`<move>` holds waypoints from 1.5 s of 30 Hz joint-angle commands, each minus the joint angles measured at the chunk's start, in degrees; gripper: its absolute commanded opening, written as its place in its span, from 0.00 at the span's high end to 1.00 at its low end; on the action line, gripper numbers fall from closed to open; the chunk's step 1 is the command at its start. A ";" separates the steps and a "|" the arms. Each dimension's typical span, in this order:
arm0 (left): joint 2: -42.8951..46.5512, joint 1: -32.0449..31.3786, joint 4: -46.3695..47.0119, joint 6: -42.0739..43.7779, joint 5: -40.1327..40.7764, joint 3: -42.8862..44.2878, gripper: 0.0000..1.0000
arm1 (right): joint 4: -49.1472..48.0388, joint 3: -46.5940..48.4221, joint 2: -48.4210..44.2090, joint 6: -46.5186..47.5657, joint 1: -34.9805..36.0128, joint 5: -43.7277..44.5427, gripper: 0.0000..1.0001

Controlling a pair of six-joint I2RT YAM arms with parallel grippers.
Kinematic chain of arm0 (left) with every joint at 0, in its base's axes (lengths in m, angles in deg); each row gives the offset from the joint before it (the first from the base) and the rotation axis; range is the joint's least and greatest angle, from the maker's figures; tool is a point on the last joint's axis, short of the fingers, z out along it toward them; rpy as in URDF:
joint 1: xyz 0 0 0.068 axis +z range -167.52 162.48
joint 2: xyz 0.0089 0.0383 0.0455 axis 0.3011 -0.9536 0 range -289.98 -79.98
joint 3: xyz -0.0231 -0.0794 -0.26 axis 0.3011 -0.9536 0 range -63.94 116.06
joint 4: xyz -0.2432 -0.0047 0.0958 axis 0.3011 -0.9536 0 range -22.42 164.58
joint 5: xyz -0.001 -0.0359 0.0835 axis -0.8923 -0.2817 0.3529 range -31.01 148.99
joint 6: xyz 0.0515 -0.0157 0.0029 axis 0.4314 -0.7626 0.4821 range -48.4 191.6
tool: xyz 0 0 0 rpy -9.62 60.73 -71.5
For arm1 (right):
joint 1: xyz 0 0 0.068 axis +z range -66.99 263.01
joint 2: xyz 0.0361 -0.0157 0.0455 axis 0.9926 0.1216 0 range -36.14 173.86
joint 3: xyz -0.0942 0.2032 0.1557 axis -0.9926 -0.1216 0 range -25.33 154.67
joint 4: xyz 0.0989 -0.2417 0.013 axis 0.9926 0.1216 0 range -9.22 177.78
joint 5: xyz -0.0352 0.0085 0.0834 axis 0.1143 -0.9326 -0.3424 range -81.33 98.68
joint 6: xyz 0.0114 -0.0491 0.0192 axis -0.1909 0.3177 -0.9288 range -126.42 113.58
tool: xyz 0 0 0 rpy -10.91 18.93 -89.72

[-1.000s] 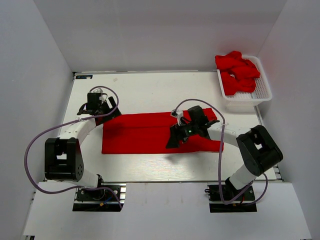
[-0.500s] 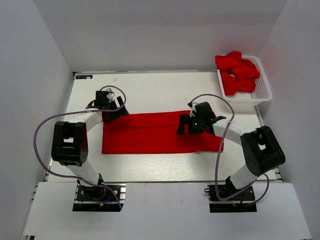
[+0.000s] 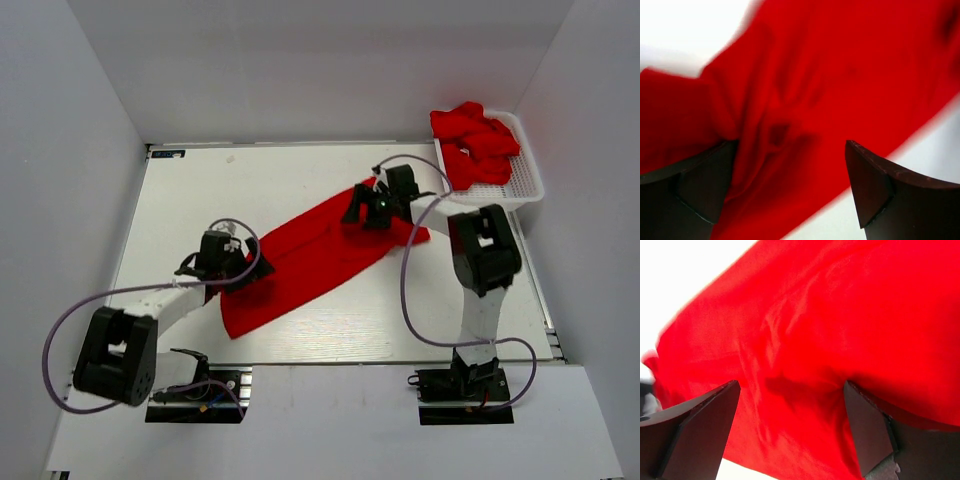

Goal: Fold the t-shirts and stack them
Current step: Rotate the tshirt 90 degrees

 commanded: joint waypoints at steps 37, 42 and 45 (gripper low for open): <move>-0.62 -20.21 -31.21 -9.78 41.05 28.99 0.00 | 18.49 36.19 20.67 9.11 8.64 16.00 0.10; -4.59 -14.57 -28.31 -5.56 37.46 33.66 0.00 | 20.88 42.52 26.74 5.96 9.26 17.85 0.10; -5.11 -10.96 -23.65 -2.58 32.36 32.35 0.00 | 19.74 47.53 31.65 5.24 8.03 16.54 0.10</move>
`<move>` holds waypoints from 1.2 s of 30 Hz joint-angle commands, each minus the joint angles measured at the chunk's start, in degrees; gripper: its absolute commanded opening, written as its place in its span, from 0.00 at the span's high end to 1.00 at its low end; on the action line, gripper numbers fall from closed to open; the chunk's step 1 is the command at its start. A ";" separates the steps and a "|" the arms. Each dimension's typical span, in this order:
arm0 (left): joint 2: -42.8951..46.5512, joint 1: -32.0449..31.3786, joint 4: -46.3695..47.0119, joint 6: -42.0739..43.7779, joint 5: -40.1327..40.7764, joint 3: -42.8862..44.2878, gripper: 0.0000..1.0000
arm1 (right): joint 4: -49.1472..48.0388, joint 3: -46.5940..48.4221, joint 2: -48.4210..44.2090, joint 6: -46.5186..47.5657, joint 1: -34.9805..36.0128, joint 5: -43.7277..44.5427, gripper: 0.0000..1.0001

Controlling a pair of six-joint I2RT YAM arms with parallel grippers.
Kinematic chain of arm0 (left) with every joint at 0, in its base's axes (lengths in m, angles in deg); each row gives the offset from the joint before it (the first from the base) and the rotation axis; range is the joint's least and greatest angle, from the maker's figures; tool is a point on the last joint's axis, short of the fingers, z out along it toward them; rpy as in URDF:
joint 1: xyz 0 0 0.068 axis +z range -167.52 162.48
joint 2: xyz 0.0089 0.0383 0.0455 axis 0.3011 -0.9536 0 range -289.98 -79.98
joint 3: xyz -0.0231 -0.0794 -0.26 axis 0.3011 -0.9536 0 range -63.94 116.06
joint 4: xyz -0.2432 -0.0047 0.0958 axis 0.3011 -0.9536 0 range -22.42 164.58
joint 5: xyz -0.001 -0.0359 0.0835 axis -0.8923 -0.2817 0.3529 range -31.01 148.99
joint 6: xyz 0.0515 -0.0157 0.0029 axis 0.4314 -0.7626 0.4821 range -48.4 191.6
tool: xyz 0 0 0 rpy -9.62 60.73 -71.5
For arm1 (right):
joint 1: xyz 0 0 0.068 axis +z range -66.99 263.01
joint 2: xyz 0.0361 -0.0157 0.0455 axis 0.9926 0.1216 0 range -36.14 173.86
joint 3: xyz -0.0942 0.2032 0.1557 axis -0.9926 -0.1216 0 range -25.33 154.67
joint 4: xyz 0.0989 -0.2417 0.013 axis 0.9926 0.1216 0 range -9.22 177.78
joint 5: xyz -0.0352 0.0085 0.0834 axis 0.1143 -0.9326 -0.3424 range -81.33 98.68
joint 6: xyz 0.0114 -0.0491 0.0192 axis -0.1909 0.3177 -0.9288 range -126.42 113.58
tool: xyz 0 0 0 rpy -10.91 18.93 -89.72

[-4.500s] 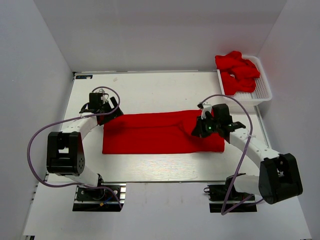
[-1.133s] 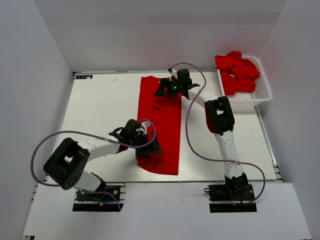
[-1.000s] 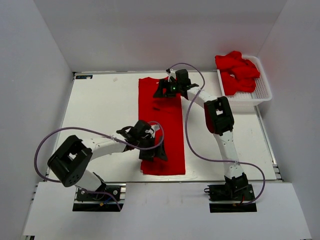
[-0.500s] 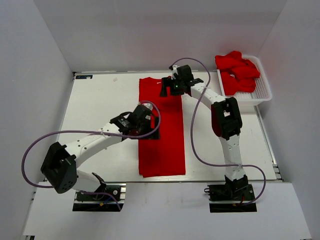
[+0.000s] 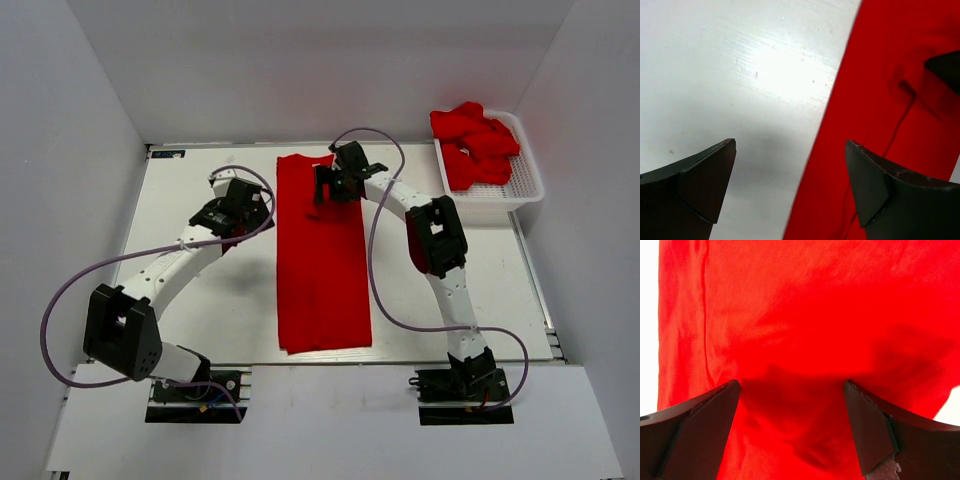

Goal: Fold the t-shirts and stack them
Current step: Rotate the tshirt 90 degrees

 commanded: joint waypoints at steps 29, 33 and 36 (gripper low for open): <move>3.88 -10.41 12.07 9.60 -40.97 -20.02 0.00 | -13.59 -54.41 -49.86 2.56 -2.69 -12.34 0.10; 5.91 -12.80 9.25 7.58 -38.33 -23.01 0.00 | -12.52 -62.32 -56.79 0.28 -2.51 -18.05 0.10; 6.52 -14.29 8.73 7.57 -37.10 -24.77 0.00 | -12.25 -69.08 -60.49 -0.35 -2.25 -20.94 0.10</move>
